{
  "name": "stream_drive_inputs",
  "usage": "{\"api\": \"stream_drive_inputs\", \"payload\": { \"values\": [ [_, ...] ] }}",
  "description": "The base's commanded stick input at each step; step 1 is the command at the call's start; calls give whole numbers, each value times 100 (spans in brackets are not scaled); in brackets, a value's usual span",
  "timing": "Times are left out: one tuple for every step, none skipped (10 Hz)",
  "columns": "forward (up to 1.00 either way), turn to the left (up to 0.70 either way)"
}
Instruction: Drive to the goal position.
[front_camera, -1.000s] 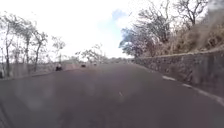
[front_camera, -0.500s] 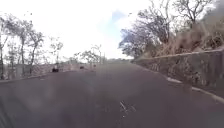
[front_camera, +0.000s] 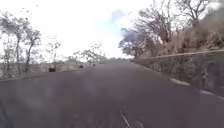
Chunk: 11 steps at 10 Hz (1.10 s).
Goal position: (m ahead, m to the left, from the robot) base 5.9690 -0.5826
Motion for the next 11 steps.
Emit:
{"api": "stream_drive_inputs", "payload": {
  "values": [
    [70, 0],
    [70, 0],
    [70, 0],
    [70, 0],
    [70, 0],
    [70, 0],
    [70, 0],
    [70, 0],
    [70, 0],
    [70, 0],
    [70, 0]
  ]
}}
